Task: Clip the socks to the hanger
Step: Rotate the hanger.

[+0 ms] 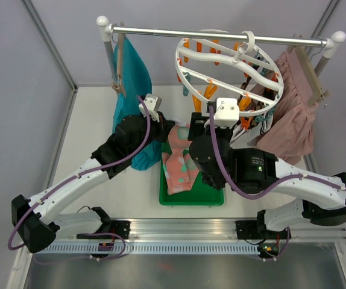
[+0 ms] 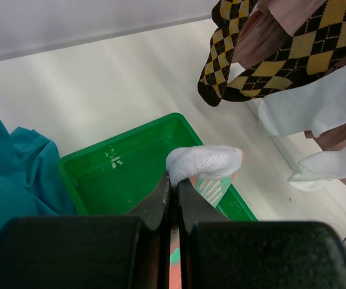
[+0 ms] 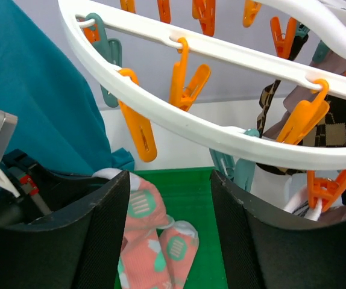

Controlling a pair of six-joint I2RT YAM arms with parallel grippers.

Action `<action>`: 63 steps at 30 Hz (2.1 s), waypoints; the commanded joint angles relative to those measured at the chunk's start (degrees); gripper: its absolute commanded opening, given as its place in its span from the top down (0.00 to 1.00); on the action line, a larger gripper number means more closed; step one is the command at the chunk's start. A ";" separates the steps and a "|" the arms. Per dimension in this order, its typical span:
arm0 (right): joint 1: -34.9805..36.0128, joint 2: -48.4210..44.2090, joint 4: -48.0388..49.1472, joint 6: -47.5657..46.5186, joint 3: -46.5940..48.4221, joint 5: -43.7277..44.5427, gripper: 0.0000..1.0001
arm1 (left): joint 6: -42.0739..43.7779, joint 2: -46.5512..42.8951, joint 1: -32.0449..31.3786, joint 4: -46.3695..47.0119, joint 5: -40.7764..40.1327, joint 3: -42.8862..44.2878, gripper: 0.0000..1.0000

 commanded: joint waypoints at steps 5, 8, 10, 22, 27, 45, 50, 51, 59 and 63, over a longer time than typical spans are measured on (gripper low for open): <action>-4.54 -4.14 10.49 -6.59 -5.23 -3.35 0.32 | 0.63 -1.03 0.01 1.05 1.13 1.14 0.98; -4.89 -3.53 11.82 -7.66 -4.54 -2.74 0.31 | 0.63 -1.03 0.01 1.05 1.04 1.05 0.98; -4.98 -3.26 10.50 -7.31 -3.92 -1.77 0.31 | 0.63 -1.20 0.01 0.87 0.96 0.96 0.98; -6.48 -5.90 1.89 -2.30 -3.65 -3.08 0.35 | 0.80 -1.03 0.01 0.96 0.96 0.96 0.98; -6.48 -8.36 2.32 -0.99 -6.55 -6.33 0.38 | 0.98 -0.85 -0.07 0.96 0.69 0.96 0.98; -6.48 -17.15 6.98 -1.34 -13.58 -16.01 0.39 | 1.16 0.20 0.01 1.14 0.87 1.05 0.98; -6.39 -17.24 7.77 -1.60 -13.85 -16.45 0.40 | 1.16 0.20 0.01 1.22 0.78 0.96 0.98; -6.48 -17.24 7.95 -1.77 -13.93 -16.36 0.40 | 1.16 0.29 0.01 1.22 0.78 0.96 0.98; -6.39 -15.75 9.70 -3.70 -13.58 -14.08 0.41 | 1.16 0.29 0.01 1.22 0.87 0.96 0.98; -6.30 -13.64 10.93 -5.55 -13.14 -10.39 0.42 | 1.16 0.12 0.01 1.31 0.87 0.96 0.98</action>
